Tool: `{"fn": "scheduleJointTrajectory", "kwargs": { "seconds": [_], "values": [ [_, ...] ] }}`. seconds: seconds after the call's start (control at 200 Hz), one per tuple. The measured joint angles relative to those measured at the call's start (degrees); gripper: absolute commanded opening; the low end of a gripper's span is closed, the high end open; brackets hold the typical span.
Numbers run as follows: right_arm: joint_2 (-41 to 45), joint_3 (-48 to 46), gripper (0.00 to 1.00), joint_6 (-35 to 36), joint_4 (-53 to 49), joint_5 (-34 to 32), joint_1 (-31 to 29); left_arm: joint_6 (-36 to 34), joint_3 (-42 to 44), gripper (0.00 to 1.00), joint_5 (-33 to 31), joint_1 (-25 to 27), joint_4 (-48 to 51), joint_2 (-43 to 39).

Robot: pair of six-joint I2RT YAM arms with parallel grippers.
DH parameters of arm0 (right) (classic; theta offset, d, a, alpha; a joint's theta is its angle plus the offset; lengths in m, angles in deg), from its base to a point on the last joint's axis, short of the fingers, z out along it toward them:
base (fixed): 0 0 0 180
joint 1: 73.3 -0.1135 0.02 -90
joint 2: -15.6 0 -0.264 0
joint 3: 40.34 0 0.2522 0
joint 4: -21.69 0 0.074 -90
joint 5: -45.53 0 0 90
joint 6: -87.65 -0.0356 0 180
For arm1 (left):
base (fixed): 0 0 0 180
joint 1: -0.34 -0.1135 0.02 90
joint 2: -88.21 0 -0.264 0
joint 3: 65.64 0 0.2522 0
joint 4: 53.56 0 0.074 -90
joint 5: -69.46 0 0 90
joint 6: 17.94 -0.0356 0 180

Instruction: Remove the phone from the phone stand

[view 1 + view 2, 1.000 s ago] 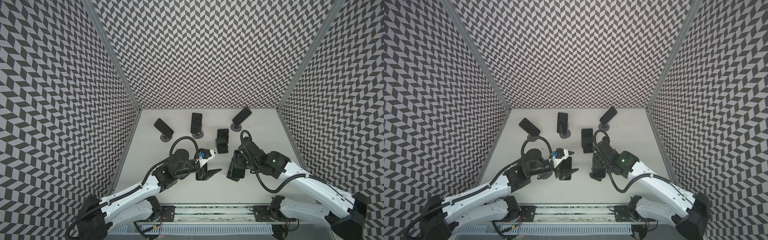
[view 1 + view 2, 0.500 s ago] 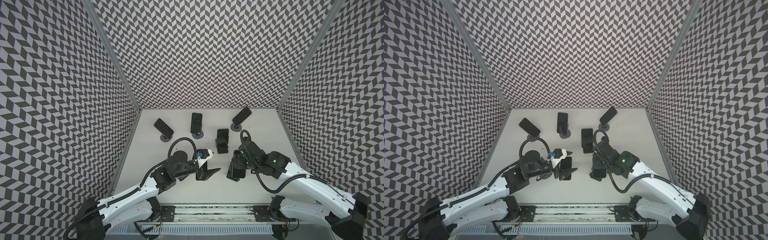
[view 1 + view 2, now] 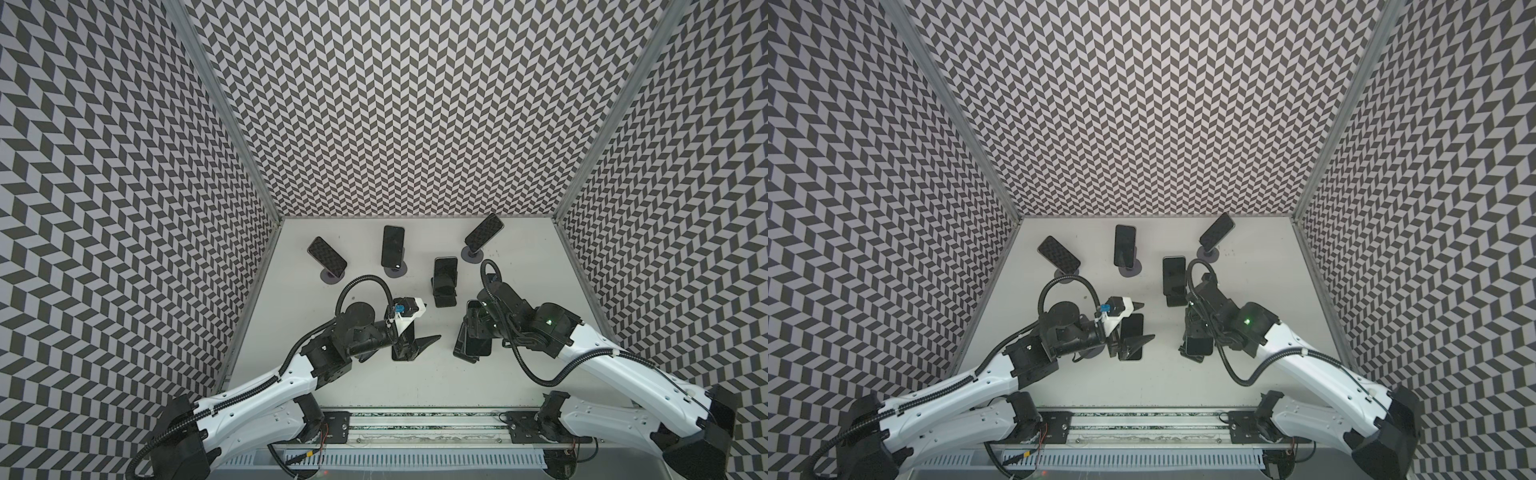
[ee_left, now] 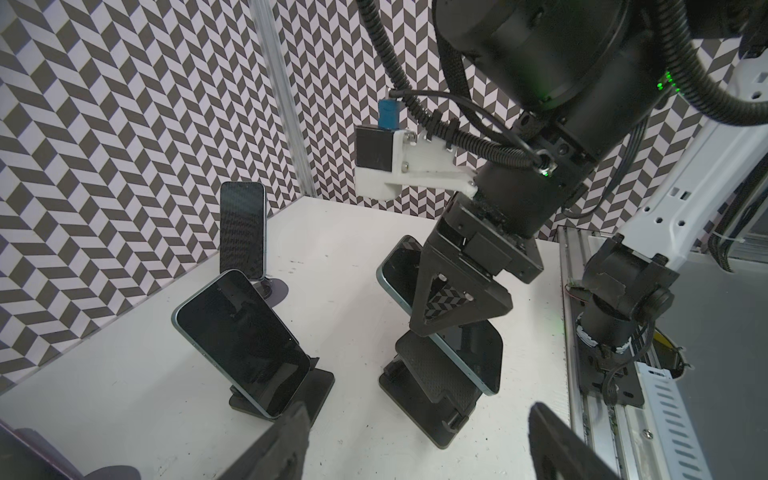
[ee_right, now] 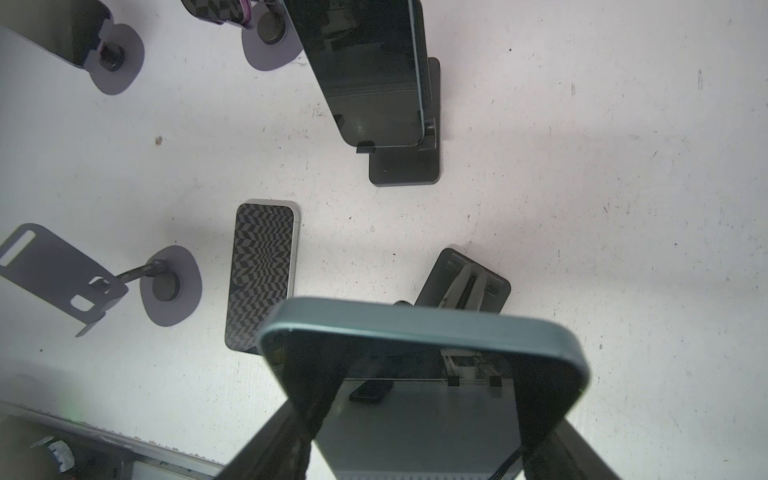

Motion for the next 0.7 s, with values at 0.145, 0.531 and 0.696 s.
{"fn": "scheduleJointTrajectory", "kwargs": {
  "seconds": [0.145, 0.531, 0.696],
  "values": [
    [0.0, 0.0, 0.0, 1.14, 0.0, 0.74, 0.02, -0.02, 0.0, 0.83, -0.13, 0.07, -0.02, 0.0],
    [0.02, 0.02, 0.0, 2.73, -0.02, 1.68, 0.02, -0.2, 0.0, 0.83, -0.17, 0.09, 0.0, 0.26],
    [0.02, 0.02, 0.0, 2.73, -0.02, 1.95, 0.09, -0.2, 0.0, 0.83, -0.2, 0.11, -0.02, 0.79]
  ]
}}
